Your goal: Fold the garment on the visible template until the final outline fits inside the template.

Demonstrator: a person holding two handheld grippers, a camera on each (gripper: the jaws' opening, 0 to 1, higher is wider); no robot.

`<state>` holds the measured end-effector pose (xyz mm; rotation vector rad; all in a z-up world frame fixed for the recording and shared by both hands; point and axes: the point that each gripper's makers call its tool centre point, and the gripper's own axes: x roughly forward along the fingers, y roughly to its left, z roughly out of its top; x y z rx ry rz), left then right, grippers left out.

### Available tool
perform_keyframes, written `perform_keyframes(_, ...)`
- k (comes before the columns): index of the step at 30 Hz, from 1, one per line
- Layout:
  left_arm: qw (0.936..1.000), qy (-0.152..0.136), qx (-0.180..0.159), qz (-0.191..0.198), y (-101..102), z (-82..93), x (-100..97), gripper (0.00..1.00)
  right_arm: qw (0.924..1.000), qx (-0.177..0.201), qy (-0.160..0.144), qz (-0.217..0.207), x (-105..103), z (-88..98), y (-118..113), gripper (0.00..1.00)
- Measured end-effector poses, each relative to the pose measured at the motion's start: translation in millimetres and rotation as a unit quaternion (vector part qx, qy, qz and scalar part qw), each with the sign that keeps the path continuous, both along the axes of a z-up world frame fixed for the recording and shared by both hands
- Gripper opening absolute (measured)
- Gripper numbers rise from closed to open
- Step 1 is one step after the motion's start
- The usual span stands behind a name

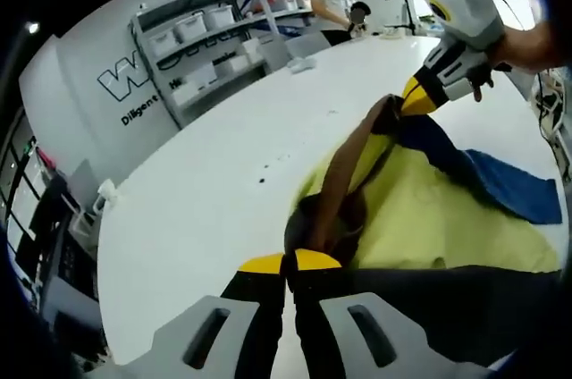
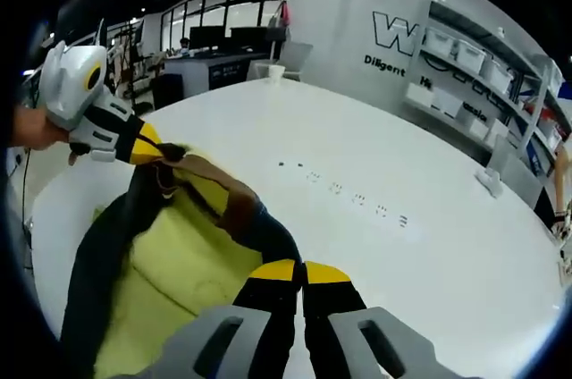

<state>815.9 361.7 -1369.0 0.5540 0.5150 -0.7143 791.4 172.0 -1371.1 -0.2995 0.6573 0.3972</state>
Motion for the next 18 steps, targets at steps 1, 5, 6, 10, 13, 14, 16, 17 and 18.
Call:
perform_keyframes(1, 1.0, -0.001, 0.0, 0.002, -0.2, -0.8, 0.8, 0.04, 1.0, -0.001, 0.0, -0.002, 1.0, -1.8, -0.9, 0.0)
perform_keyframes(5, 0.9999, 0.008, -0.003, 0.008, -1.7, -6.9, 4.6, 0.08, 0.9998, 0.002, 0.013, -0.013, 5.2, -13.7, -5.6, 0.0)
perform_keyframes(6, 0.9999, 0.007, 0.0, 0.011, -1.1, -8.6, 5.3, 0.09, 0.9998, 0.001, 0.014, -0.013, 6.9, -17.4, -6.3, 0.0)
perform_keyframes(10, 0.9999, 0.008, 0.007, 0.008, 0.1, -14.7, 6.2, 0.15, 0.9999, -0.006, 0.011, -0.002, 11.4, -23.5, -4.9, 0.0)
perform_keyframes(13, 0.9999, 0.003, 0.008, 0.009, 0.8, -13.7, 6.5, 0.18, 0.9999, 0.004, 0.015, -0.007, 11.9, -25.5, -4.9, 0.0)
perform_keyframes(14, 0.9999, 0.003, 0.007, 0.011, 0.9, -12.8, 6.6, 0.18, 0.9999, 0.006, 0.014, -0.007, 11.6, -25.2, -4.6, 0.01)
perform_keyframes(16, 0.9999, 0.002, 0.001, 0.011, -0.6, -10.9, 5.5, 0.18, 0.9998, 0.013, 0.013, -0.01, 9.1, -25.2, -4.6, 0.05)
perform_keyframes(17, 1.0, 0.003, -0.003, 0.009, -2.6, -10.6, 3.6, 0.18, 0.9998, 0.013, 0.011, -0.008, 7.4, -25.5, -4.5, 0.06)
perform_keyframes(18, 0.9999, 0.005, -0.004, 0.008, -3.6, -10.7, 2.2, 0.19, 0.9999, 0.013, 0.01, -0.004, 4.4, -26.4, -3.8, 0.07)
